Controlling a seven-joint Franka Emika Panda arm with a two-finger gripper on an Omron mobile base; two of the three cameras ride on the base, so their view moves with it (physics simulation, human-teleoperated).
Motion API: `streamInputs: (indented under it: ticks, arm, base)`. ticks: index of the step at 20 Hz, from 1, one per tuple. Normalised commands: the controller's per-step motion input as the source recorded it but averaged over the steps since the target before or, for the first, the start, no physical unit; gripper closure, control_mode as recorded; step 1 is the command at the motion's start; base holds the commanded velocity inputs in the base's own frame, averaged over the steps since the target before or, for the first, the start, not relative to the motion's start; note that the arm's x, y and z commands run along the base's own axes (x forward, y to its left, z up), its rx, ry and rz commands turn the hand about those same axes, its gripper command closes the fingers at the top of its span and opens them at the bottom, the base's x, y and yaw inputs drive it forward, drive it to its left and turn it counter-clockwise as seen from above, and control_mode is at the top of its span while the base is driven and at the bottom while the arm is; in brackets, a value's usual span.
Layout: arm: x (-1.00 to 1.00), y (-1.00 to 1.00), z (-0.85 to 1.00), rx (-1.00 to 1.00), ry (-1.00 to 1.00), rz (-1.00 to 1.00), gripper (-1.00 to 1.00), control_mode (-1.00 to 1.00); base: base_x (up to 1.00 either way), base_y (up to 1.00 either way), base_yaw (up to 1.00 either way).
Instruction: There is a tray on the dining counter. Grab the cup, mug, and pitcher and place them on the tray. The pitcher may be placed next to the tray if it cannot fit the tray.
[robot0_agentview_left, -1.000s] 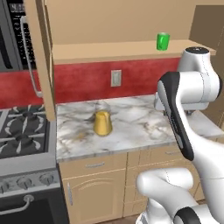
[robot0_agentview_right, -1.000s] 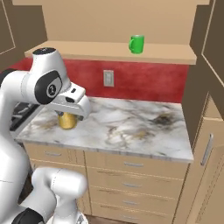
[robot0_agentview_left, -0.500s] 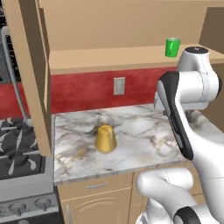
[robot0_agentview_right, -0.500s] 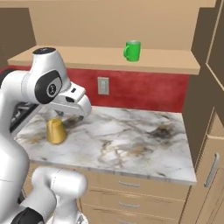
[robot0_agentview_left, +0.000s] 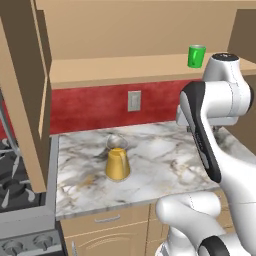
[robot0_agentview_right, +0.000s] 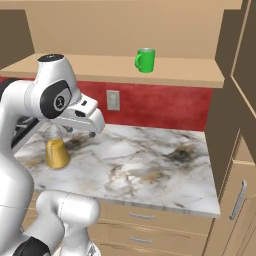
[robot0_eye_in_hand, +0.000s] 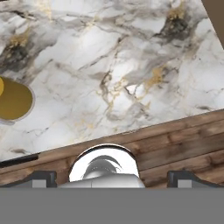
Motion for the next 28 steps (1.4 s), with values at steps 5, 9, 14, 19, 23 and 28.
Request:
streamInputs:
  ticks: [5,9,14,19,23,28]
  arm:
    - [0.0,0.0,0.0,0.0,0.0,0.0,-1.0,1.0]
    - [0.45,-0.26,0.02,0.01,-0.01,-0.02,-1.0,-1.0]
    - [0.1,-0.28,0.17,0.01,-0.1,-0.01,-1.0,-1.0]
    - [0.0,-0.26,0.16,0.0,-0.17,0.0,-1.0,-1.0]
    - [0.0,-0.11,0.1,0.0,-0.21,0.0,-1.0,-1.0]
    - [0.0,-0.02,0.07,0.0,-0.21,0.0,-1.0,-1.0]
  base:
    - [0.32,-0.2,-0.01]
    - [0.0,0.0,0.0]
    - [0.0,0.0,0.0]
    - [0.0,0.0,0.0]
    - [0.0,0.0,0.0]
    - [0.0,0.0,0.0]
